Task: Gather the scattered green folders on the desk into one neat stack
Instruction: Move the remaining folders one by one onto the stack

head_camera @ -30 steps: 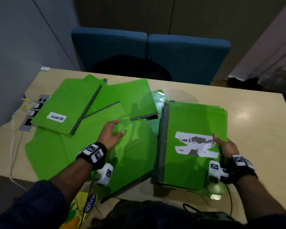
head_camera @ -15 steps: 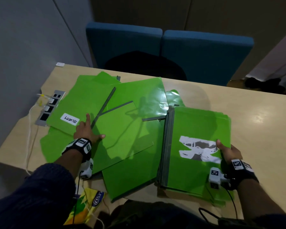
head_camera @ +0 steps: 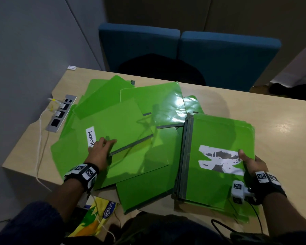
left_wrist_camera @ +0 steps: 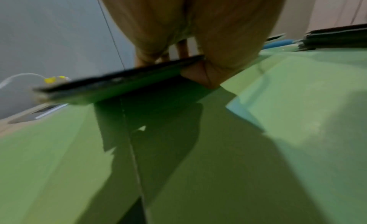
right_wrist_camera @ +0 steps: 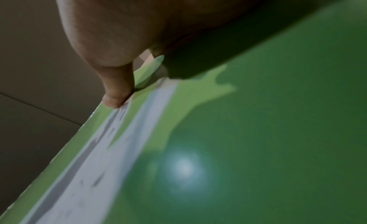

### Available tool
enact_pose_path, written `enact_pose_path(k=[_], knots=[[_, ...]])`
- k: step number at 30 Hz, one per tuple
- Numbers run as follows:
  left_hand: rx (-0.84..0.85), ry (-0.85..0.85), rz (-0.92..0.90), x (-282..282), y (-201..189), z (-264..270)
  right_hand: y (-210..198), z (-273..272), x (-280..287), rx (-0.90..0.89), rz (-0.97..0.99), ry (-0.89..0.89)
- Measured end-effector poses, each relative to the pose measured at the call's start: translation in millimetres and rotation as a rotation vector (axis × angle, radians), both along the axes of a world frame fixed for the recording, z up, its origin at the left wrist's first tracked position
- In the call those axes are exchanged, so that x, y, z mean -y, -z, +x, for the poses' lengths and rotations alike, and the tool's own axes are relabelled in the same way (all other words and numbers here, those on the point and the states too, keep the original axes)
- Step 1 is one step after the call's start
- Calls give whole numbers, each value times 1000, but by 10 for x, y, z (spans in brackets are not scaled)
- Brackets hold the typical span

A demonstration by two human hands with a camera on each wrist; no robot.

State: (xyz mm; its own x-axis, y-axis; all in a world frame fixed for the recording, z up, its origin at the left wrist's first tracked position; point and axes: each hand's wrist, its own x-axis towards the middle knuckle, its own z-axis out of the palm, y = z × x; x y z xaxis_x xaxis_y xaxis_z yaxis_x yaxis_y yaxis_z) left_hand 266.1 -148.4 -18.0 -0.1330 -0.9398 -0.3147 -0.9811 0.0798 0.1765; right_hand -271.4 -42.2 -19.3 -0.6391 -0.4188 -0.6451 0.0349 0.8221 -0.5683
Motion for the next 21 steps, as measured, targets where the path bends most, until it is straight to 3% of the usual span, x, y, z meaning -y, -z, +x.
enact_pose_path(k=[3,6,10,12,16,19,21], knots=[[-137,106,-52,-85,9,122,-2,4,-11,4,-2,1],[-196,310,19,-186,33,148,-21,15,-20,3,-4,6],[-41,599,-35,-194,101,228,-2,-18,-35,19,19,21],[-4,492,-56,-133,60,242,-8,-17,-33,20,24,11],[-212,-18,21,12,-100,252,-20,-5,-23,11,18,-12],[-387,-351,-52,234,-192,286,-23,-3,-2,-11,0,-26],[-368,-561,-94,388,-191,326,-22,0,2,-21,-9,-21]])
